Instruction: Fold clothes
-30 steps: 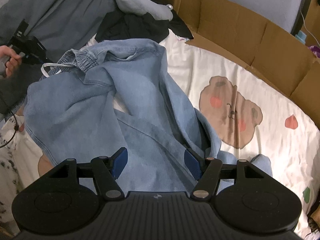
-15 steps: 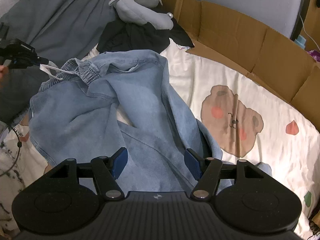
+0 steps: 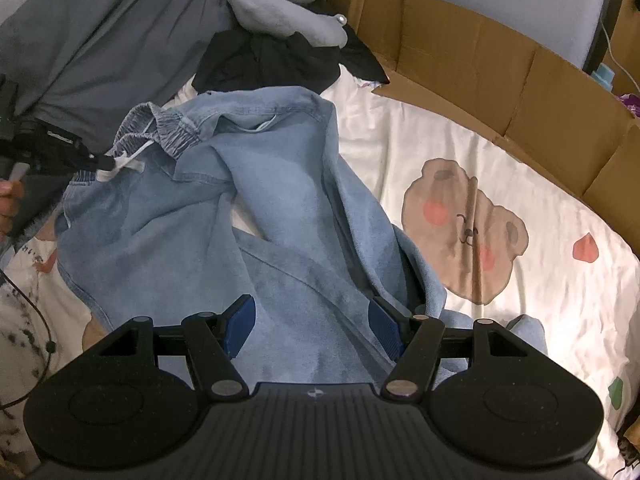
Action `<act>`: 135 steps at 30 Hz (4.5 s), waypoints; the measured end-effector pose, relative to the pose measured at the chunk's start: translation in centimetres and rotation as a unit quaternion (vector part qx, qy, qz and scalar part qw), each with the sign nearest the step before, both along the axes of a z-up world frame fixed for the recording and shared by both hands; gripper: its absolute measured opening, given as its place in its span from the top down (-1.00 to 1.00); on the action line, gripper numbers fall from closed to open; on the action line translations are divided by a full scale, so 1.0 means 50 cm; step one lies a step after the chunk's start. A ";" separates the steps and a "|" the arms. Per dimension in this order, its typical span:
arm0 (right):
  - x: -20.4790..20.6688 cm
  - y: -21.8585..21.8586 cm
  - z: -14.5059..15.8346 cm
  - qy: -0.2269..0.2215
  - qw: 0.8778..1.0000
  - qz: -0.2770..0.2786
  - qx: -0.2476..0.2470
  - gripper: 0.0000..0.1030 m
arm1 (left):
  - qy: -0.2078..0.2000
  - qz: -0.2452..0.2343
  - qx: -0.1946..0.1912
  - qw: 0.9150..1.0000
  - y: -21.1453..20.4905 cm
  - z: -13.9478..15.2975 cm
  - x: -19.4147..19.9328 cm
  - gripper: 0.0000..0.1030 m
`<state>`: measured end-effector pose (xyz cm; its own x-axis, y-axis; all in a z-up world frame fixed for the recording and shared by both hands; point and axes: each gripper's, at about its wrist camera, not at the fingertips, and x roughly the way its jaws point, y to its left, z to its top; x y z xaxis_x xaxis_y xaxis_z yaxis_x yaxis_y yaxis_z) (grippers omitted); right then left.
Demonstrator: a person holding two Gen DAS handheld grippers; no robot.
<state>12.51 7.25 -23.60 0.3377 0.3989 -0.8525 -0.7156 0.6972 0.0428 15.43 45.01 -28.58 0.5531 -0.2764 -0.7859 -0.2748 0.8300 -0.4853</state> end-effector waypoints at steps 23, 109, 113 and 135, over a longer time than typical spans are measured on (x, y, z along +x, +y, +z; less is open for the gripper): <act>-0.016 0.019 -0.016 0.003 1.000 0.026 -0.001 -0.34 | 0.007 0.024 0.061 0.998 0.072 0.031 0.004 0.08; 0.048 0.223 0.011 -0.087 0.992 0.063 0.065 -0.35 | 0.041 0.076 0.107 0.990 0.101 0.074 -0.098 -0.41; 0.049 0.244 0.015 -0.110 0.988 0.089 0.069 -0.35 | 0.060 0.096 0.111 0.987 0.124 0.051 -0.107 -0.41; 0.079 0.361 -0.030 -0.177 0.945 0.275 0.024 -0.34 | 0.115 0.141 0.123 0.976 0.211 -0.013 -0.161 -0.38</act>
<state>16.47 25.29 -25.10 0.3275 0.6330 -0.7015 -0.9449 0.2184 -0.2440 7.36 55.54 -29.23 0.3819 0.0731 -0.9213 -0.5864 0.7897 -0.1804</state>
